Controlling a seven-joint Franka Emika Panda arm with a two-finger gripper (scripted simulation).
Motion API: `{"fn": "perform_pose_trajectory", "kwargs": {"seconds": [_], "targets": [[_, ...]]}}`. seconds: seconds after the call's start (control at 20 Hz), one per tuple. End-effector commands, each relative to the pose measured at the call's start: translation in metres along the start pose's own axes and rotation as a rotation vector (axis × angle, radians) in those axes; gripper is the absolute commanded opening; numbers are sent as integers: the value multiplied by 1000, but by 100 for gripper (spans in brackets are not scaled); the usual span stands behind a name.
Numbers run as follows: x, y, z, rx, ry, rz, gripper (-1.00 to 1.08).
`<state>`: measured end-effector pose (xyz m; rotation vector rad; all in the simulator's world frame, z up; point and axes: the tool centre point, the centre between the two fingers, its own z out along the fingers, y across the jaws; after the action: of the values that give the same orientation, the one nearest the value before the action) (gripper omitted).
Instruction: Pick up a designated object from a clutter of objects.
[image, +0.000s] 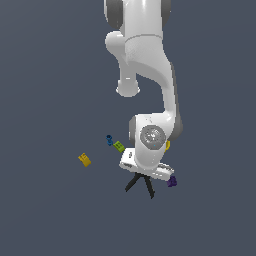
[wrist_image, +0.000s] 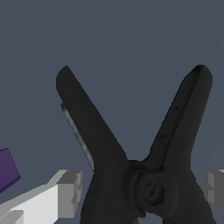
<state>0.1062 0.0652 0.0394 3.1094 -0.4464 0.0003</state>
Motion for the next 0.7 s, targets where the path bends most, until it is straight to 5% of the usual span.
{"fn": "perform_pose_trajectory", "kwargs": {"seconds": [0.0, 0.1, 0.15, 0.65], "targets": [[0, -1, 6, 0, 0, -1, 100], [1, -1, 6, 0, 0, -1, 100], [1, -1, 6, 0, 0, -1, -100], [1, -1, 6, 0, 0, 0, -100]]}}
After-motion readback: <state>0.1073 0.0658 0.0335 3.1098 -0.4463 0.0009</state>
